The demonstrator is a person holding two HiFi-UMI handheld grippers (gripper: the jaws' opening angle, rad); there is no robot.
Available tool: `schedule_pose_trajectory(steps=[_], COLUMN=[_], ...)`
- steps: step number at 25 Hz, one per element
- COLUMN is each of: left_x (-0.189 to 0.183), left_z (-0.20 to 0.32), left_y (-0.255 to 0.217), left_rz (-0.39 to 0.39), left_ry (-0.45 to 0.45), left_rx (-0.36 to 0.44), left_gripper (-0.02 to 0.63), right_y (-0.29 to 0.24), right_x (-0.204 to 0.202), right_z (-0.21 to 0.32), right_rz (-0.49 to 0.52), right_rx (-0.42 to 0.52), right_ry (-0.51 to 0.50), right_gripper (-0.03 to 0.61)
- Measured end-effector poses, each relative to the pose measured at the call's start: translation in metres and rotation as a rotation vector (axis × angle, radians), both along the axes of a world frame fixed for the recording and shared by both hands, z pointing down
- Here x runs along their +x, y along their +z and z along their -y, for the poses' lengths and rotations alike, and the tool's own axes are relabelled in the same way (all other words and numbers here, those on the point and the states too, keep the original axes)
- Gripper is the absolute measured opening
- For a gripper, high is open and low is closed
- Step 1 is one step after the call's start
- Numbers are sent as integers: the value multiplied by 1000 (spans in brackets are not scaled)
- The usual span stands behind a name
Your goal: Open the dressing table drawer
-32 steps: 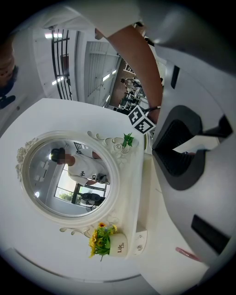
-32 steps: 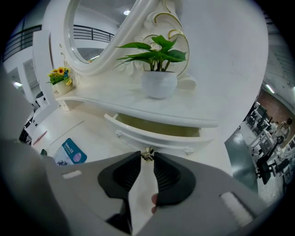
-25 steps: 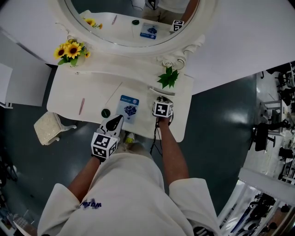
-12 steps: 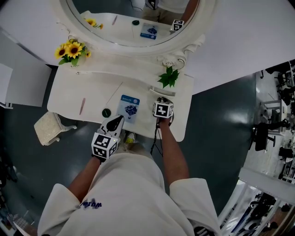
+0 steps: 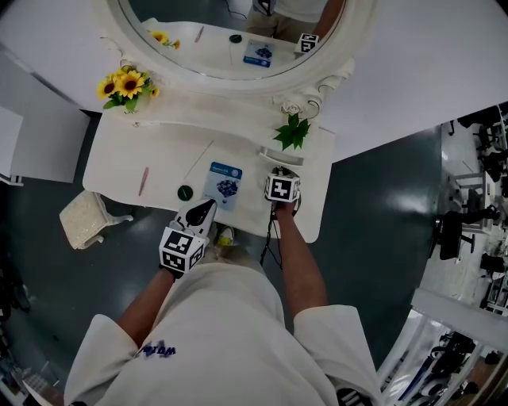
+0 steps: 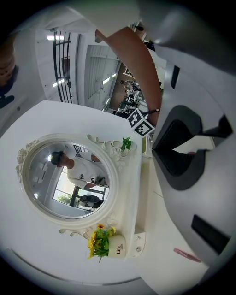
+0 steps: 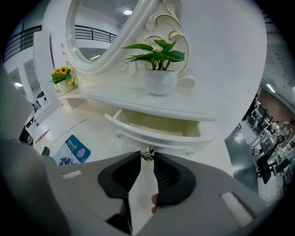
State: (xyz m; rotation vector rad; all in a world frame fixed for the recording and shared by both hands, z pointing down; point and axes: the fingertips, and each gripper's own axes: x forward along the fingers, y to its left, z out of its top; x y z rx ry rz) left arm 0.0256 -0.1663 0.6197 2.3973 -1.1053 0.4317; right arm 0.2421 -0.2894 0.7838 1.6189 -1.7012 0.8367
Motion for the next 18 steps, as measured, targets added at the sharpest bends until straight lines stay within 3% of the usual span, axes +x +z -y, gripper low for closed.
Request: schedule_pose_trajectory(steps=[18], left_x=[2], left_z=[-4], left_y=[-1], left_rz=[0], left_ry=[25], left_rx=[-1], left_gripper=[8], right_y=[7], right_x=[5], right_z=[-1], right_rz=[-15], right_rx=[-27], right_ry=[14], right_gripper=[100])
